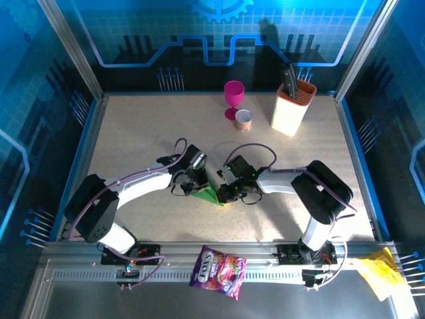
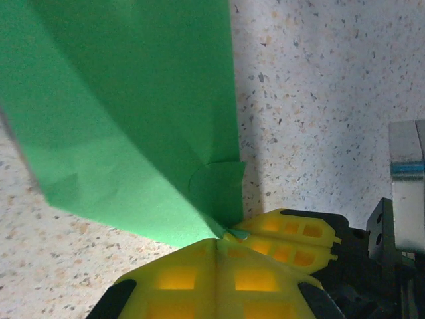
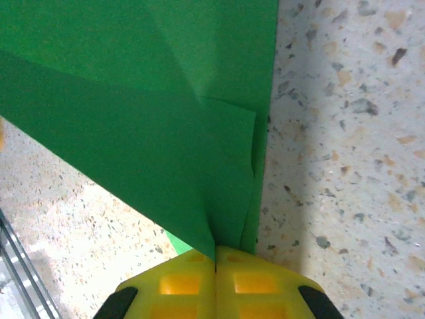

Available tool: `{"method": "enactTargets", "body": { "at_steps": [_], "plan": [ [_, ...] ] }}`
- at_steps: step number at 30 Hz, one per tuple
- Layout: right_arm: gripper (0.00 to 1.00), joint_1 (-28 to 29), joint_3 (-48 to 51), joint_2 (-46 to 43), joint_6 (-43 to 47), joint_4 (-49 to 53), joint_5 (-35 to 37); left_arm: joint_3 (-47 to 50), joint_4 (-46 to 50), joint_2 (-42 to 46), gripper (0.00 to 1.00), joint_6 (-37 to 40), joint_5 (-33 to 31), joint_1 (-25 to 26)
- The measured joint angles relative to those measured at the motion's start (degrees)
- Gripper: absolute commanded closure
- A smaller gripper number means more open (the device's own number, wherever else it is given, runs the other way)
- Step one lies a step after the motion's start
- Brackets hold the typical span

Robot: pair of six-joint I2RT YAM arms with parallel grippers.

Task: Fold a paper plane with a square sheet of paper (pick it up from the middle)
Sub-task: Fourth fold the wing at the center of the table.

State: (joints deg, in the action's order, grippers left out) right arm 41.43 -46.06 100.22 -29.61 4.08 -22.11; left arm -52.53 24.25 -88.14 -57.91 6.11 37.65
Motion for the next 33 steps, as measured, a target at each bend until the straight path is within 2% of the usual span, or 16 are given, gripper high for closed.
{"method": "enactTargets", "body": {
  "at_steps": [12, 33],
  "plan": [
    [1.00, -0.28, -2.21, 1.99, 0.07, 2.16, -2.67, 1.49, -6.91, -2.62, 1.00, 1.55, 2.99, 0.00],
    [1.00, -0.59, -2.82, 2.67, 0.28, 2.89, -3.89, 6.62, -11.82, -2.40, 1.00, 3.02, 3.17, -0.37]
  ]
}}
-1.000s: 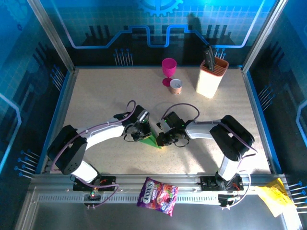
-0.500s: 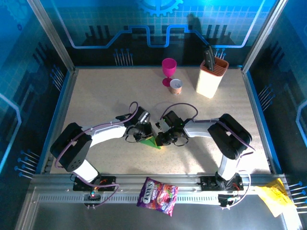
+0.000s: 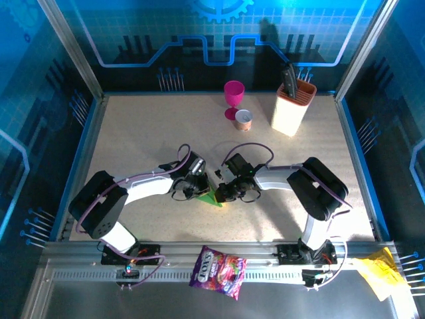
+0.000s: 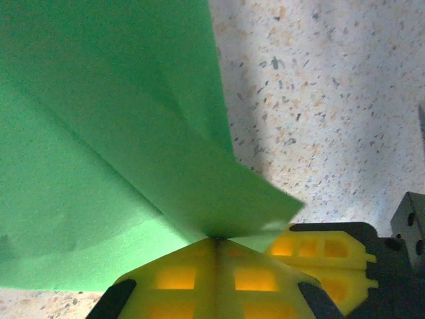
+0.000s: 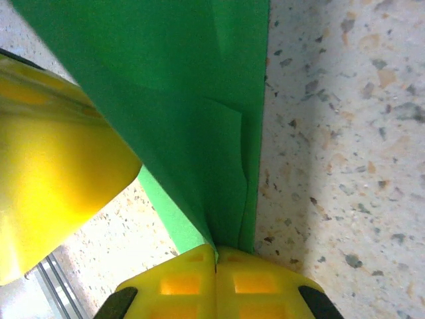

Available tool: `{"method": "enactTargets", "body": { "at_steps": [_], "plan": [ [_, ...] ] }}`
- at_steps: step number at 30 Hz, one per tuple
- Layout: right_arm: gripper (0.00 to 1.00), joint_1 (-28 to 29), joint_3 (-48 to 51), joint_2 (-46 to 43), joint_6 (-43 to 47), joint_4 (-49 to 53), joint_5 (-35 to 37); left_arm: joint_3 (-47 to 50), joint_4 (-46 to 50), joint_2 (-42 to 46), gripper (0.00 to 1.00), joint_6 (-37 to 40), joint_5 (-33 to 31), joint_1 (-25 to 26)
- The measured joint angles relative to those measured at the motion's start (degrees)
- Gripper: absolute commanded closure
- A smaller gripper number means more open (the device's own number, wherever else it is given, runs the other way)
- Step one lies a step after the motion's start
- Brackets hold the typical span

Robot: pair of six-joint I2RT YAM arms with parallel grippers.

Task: Fold a paper plane with a square sheet of paper (pick it up from the middle)
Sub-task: Fourth fold the wing at the center of the table.

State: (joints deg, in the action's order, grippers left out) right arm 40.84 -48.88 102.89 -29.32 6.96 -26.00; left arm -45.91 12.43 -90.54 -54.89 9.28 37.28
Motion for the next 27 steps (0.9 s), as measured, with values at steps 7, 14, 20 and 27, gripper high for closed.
{"method": "enactTargets", "body": {
  "at_steps": [7, 14, 20, 27],
  "plan": [
    [1.00, -0.02, 0.00, 0.02, 0.50, 0.02, -0.02, 0.00, -2.54, -0.13, 1.00, -0.04, 0.04, 0.00],
    [1.00, -0.02, -0.35, 0.26, 1.01, 0.52, -0.22, 0.00, -3.85, -1.88, 1.00, -0.04, 0.04, 0.00],
    [1.00, -0.02, -0.35, 0.26, 1.31, 0.55, -0.22, -0.07, -4.24, -3.41, 1.00, -0.02, 0.07, -0.48],
    [1.00, -0.04, -0.35, 0.37, 1.95, 0.90, -0.24, -0.63, -4.22, -4.74, 1.00, 0.02, 0.07, -1.95]
  ]
}}
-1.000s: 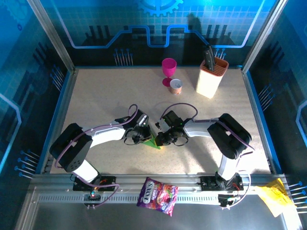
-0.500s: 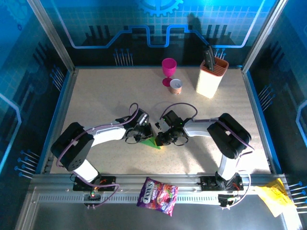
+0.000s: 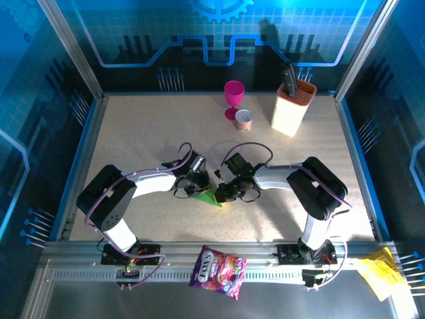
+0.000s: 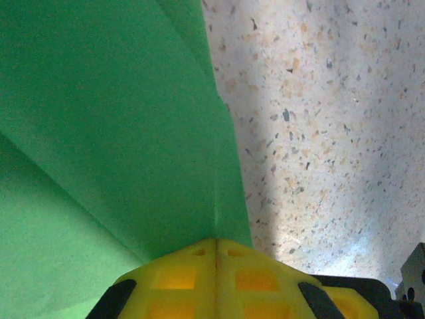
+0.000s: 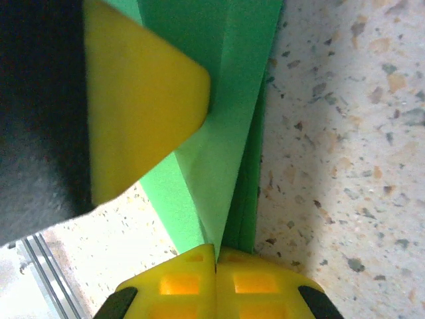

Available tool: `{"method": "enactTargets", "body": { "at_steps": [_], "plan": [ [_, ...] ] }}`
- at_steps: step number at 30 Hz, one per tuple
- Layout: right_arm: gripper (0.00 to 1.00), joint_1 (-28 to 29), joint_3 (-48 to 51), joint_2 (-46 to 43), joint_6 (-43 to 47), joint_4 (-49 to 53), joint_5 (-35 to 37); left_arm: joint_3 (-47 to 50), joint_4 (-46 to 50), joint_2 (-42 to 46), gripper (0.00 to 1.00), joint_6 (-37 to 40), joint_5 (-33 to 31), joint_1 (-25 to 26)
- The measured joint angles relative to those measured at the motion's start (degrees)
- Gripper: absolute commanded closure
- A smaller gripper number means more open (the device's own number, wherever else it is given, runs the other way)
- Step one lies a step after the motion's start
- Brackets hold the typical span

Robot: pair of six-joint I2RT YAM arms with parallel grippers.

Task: Fold a paper plane with a square sheet of paper (pick it up from the middle)
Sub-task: Fourth fold the wing at the center of the table.

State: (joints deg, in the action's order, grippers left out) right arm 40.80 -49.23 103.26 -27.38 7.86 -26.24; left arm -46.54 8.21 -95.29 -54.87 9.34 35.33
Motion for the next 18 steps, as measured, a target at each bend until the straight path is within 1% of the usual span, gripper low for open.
{"method": "enactTargets", "body": {
  "at_steps": [11, 18],
  "plan": [
    [1.00, 0.00, -0.02, 0.00, 0.44, 0.02, 0.00, -0.94, -0.02, -1.73, 1.00, 1.05, 0.22, -1.88],
    [1.00, 0.00, -0.02, 0.04, 0.44, 0.02, -0.04, -1.16, 0.02, -2.27, 1.00, 1.42, 1.70, -2.91]
  ]
}}
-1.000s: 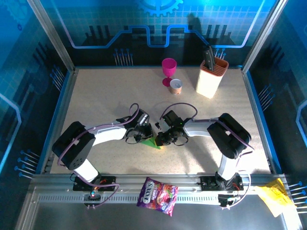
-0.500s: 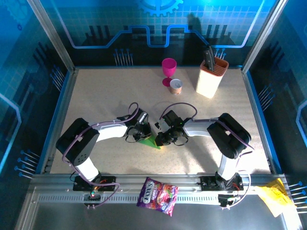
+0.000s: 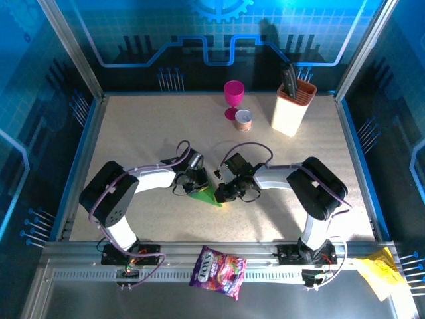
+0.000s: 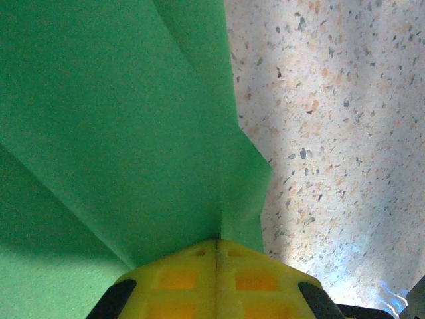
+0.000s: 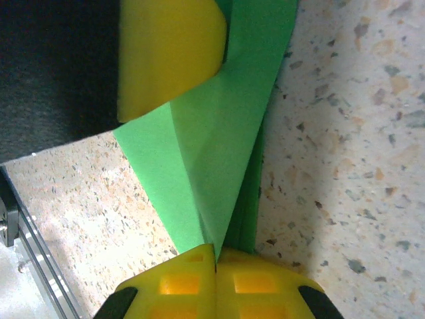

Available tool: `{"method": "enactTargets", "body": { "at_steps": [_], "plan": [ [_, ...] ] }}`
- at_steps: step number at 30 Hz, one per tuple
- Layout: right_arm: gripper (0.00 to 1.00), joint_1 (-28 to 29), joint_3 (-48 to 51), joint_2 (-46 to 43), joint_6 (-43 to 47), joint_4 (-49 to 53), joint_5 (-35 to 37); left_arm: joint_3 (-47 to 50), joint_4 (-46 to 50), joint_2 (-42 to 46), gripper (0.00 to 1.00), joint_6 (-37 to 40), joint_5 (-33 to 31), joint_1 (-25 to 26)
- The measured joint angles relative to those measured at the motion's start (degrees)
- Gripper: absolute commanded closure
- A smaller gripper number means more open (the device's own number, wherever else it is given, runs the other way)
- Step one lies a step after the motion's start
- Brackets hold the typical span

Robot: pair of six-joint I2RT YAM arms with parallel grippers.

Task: Fold a paper plane with a square sheet of paper (pick it up from the middle)
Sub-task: Fourth fold the wing at the center of the table.

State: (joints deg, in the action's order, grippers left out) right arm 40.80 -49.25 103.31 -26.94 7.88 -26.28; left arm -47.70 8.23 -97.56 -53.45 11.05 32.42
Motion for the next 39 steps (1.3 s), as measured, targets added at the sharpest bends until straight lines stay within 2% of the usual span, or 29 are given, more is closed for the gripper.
{"method": "enactTargets", "body": {
  "at_steps": [15, 25, 39],
  "plan": [
    [1.00, 0.00, 0.02, 0.00, 0.00, 0.00, -0.09, 0.26, -0.72, 0.04, 1.00, 0.92, 0.81, -0.70],
    [1.00, 0.00, 0.02, 0.00, 0.00, 0.02, -0.13, 3.54, -4.50, 8.11, 1.00, -0.09, 0.81, -1.70],
    [1.00, -0.24, -1.05, 0.61, 0.46, 1.53, -0.68, 5.60, -7.30, 8.74, 1.00, -2.16, 0.61, 4.59]
  ]
}}
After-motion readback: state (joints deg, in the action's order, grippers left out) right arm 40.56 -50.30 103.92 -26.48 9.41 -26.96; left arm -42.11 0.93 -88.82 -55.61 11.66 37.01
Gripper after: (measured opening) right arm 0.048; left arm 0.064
